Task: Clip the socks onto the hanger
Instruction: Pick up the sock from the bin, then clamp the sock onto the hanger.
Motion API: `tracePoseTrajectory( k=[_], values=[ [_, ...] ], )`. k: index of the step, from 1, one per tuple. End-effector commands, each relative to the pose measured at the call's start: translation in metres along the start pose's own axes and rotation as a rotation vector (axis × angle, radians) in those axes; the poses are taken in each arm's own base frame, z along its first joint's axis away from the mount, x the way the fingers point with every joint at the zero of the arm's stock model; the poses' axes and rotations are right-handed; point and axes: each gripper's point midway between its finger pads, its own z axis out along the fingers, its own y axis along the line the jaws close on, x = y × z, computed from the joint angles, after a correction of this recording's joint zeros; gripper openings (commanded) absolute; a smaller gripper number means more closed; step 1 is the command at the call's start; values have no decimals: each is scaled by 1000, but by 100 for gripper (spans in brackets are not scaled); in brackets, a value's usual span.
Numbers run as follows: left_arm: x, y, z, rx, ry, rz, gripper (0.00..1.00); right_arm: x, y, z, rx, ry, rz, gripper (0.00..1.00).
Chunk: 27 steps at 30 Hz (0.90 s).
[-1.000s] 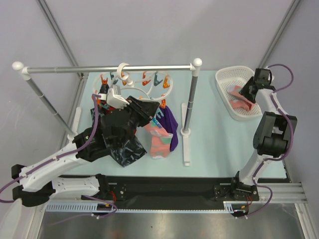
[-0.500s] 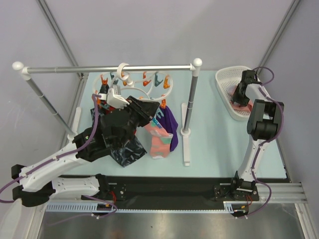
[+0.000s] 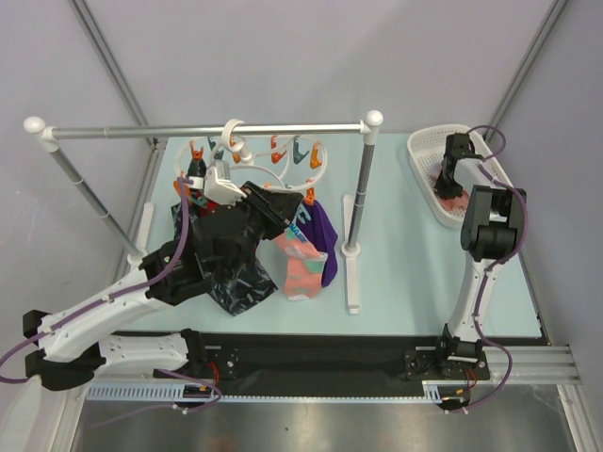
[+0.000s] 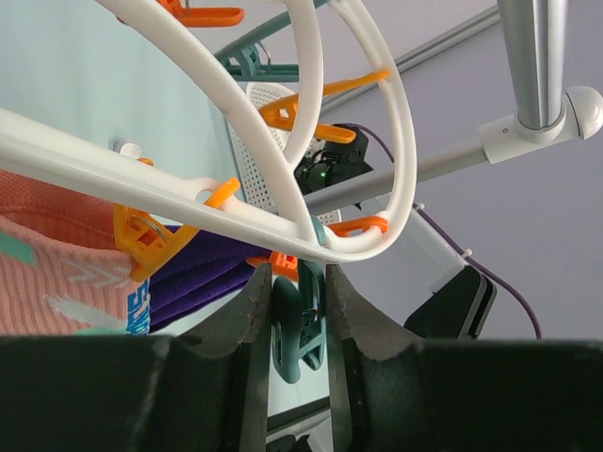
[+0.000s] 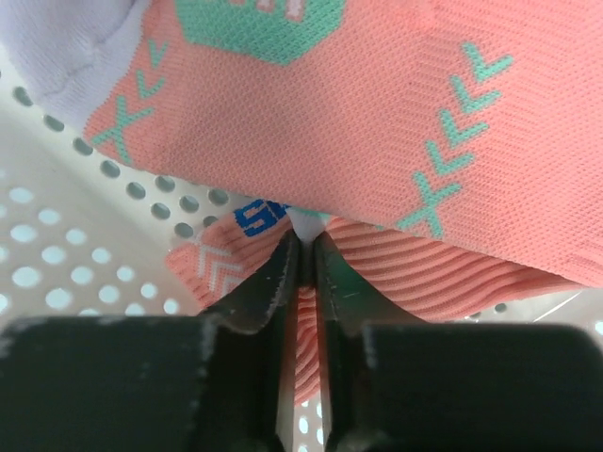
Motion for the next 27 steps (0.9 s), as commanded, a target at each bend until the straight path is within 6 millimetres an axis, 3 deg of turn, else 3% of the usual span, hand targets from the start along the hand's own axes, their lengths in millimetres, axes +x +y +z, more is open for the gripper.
tracePoseTrajectory(
  k=[1, 3, 7, 8, 10, 12, 13, 14, 15, 20, 21, 23, 24, 27],
  values=[
    [-3, -5, 0, 5, 2, -9, 0, -4, -10, -1, 41, -16, 22, 10],
    [-1, -5, 1, 4, 4, -7, 0, -16, -12, -14, 30, -46, 44, 6],
    [-1, -5, 1, 3, 5, -8, 0, -52, -15, -67, -35, -158, 129, 1],
    [0, -4, 1, 1, 6, -6, 0, -64, -20, -97, -58, -211, 166, 0],
    [-1, -4, 1, 1, 4, -13, 0, -72, -16, -127, -127, -247, 193, 0],
    [3, -2, 3, -4, 7, -11, 0, -76, -17, -170, -174, -307, 218, 0],
    [3, -1, 4, -6, 8, -12, 0, -72, -15, -196, -204, -335, 223, 0],
    [4, 0, 4, -6, 8, -12, 0, -64, -15, -189, -197, -312, 219, 0],
    [5, 0, 4, -7, 9, -11, 0, -66, -17, -221, -233, -367, 239, 0],
    [6, 4, 5, -15, 7, -6, 0, -34, -6, -293, -381, -419, 232, 0],
    [4, 3, 4, -12, 4, -8, 0, -23, -6, -315, -431, -434, 225, 0],
    [5, 5, 3, -17, 5, -4, 0, -9, -10, -334, -463, -438, 234, 0],
    [4, 6, 3, -17, 5, -4, 0, 4, -6, -355, -541, -442, 223, 0],
    [2, 6, 1, -11, -3, -16, 0, 34, 6, -384, -696, -390, 212, 0]
  ],
)
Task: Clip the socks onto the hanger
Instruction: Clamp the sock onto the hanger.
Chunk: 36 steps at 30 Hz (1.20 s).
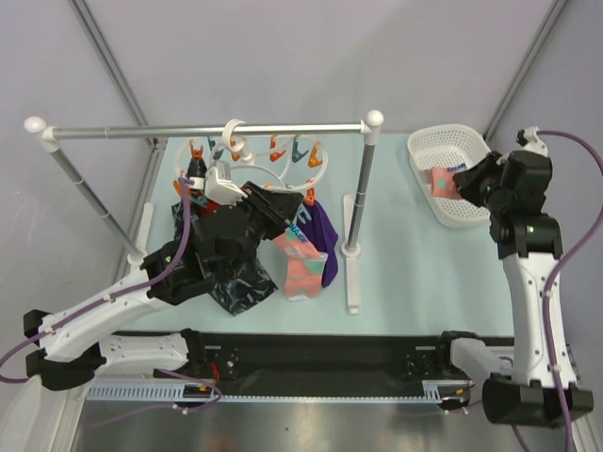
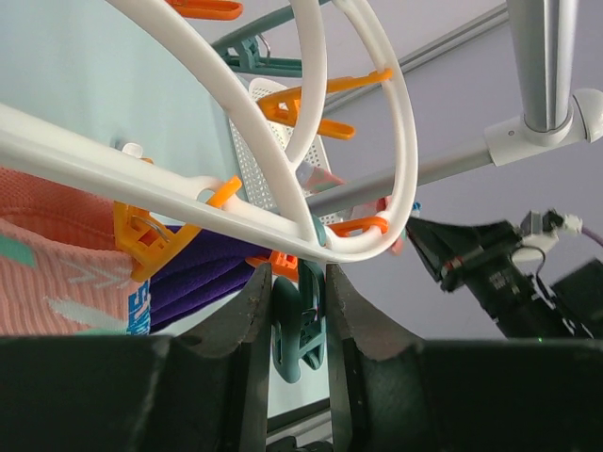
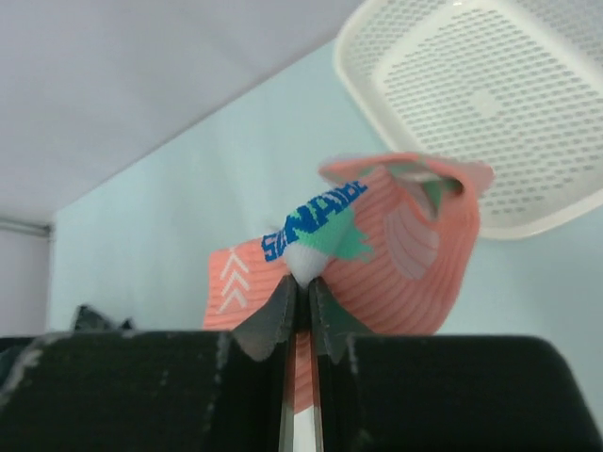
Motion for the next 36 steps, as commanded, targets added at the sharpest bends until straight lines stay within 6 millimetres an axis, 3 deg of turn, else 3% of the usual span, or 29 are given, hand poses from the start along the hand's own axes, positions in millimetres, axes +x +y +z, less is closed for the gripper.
tracePoseTrajectory(
  k=[1, 8, 12, 19, 25, 28, 36],
  values=[
    [-1, 4, -2, -2, -4, -19, 0, 36, 29, -39, -187, 126, 88, 0],
    [1, 3, -2, 4, 3, -33, 0, 112, 82, -96, -544, 437, 253, 0],
    [2, 3, -2, 9, 9, -44, 0, 130, 108, -121, -643, 495, 291, 0],
    [2, 1, -3, 12, 11, -53, 0, 148, 162, -147, -795, 534, 335, 0],
    [0, 4, -4, 5, 6, -56, 0, 169, 204, -149, -837, 556, 333, 0],
    [1, 5, -4, 1, 8, -52, 0, 173, 212, -148, -827, 552, 334, 0],
    [2, 9, -2, -4, -2, -49, 0, 155, 209, -142, -787, 460, 410, 0]
  ],
)
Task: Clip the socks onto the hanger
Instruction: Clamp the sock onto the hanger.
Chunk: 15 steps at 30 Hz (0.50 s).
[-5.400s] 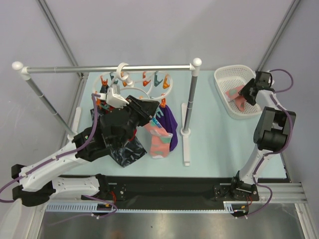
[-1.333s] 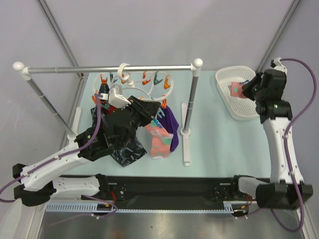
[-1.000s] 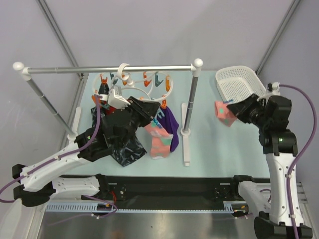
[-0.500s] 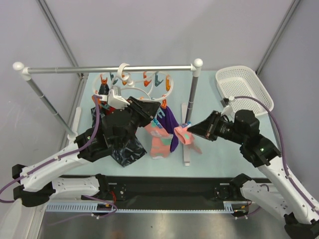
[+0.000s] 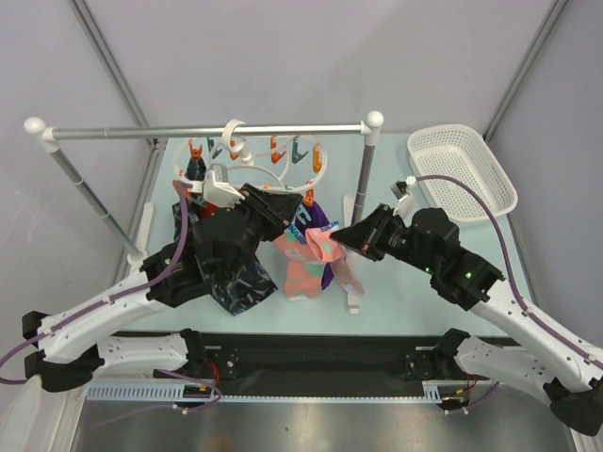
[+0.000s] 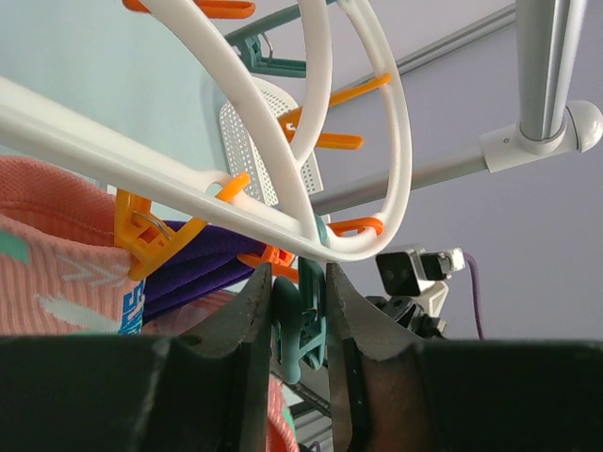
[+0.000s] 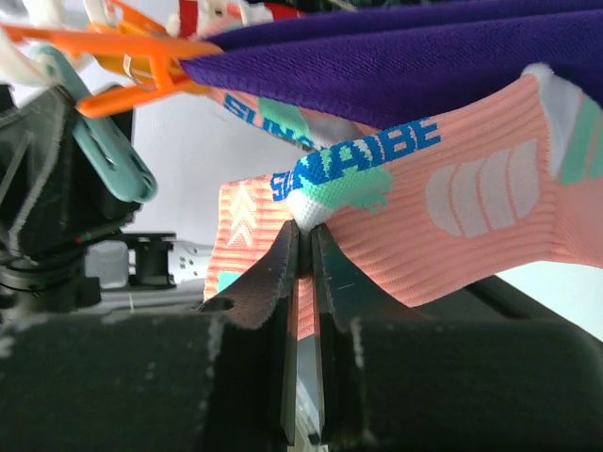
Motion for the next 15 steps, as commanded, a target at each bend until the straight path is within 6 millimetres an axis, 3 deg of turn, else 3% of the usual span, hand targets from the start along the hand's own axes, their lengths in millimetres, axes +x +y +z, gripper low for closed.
tracePoseTrajectory(
  k=[1, 15],
  values=[
    [1, 6, 0, -8, -1, -4, 0, -29, 30, -11, -80, -137, 20, 0],
    [6, 9, 3, -21, 5, 11, 0, -33, 42, 0, -132, -145, 84, 0]
  ],
)
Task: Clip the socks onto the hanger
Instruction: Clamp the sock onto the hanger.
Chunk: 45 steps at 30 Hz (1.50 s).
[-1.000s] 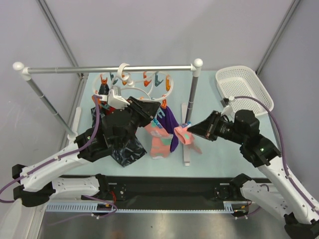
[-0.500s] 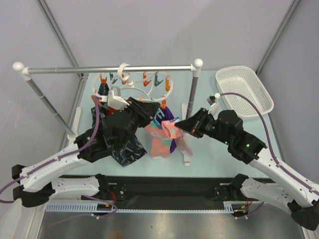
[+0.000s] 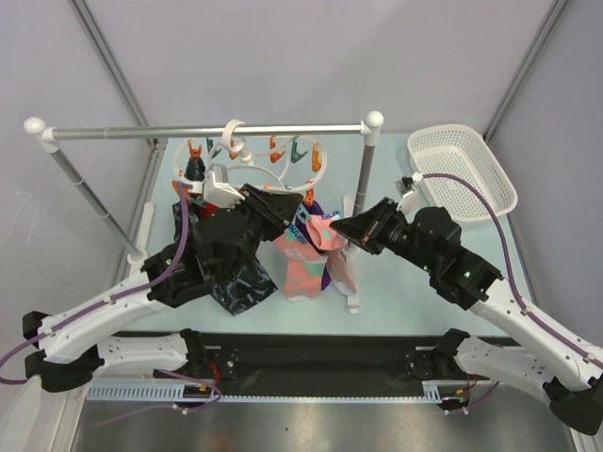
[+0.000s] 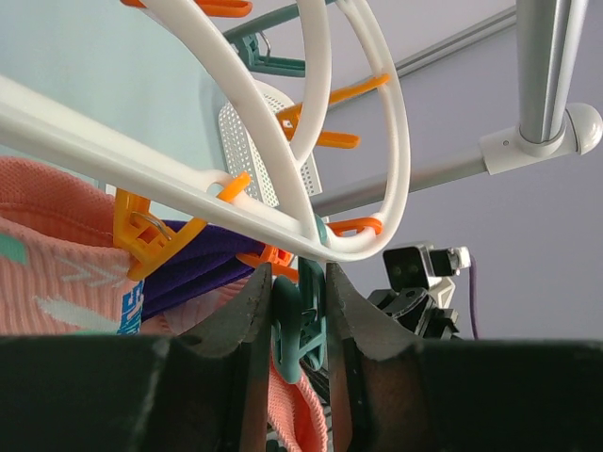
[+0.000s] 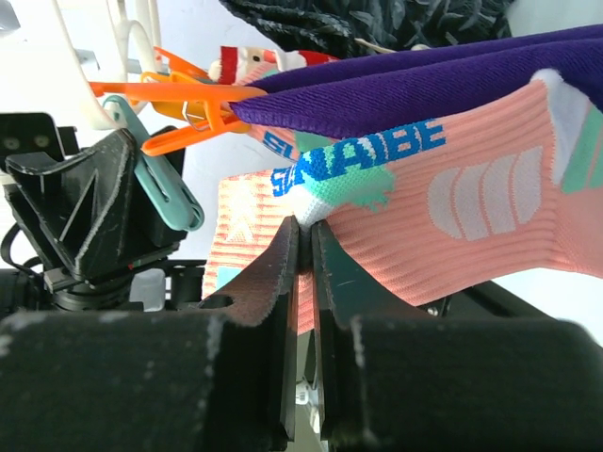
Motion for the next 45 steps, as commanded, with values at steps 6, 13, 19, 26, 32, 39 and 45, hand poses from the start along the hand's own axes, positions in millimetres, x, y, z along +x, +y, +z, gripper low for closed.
tracePoseTrajectory(
  k=[6, 13, 19, 26, 32, 39, 45],
  values=[
    [6, 7, 3, -22, 14, 16, 0, -9, 35, 3, -117, -26, 39, 0],
    [9, 8, 5, -26, 16, 16, 0, -8, 40, 4, -127, -23, 41, 0],
    [10, 9, 6, -30, 18, 20, 0, -5, 48, 5, -154, -11, 48, 0],
    [10, 9, 6, -31, 18, 21, 0, 4, 50, 9, -161, 16, 54, 0],
    [11, 9, 6, -32, 20, 19, 0, 3, 55, 10, -167, 9, 45, 0],
    [11, 10, 6, -36, 20, 22, 0, -2, 67, 9, -205, -11, 27, 0],
    [12, 9, 7, -32, 22, 23, 0, -1, 71, 12, -219, -2, 21, 0]
  ],
)
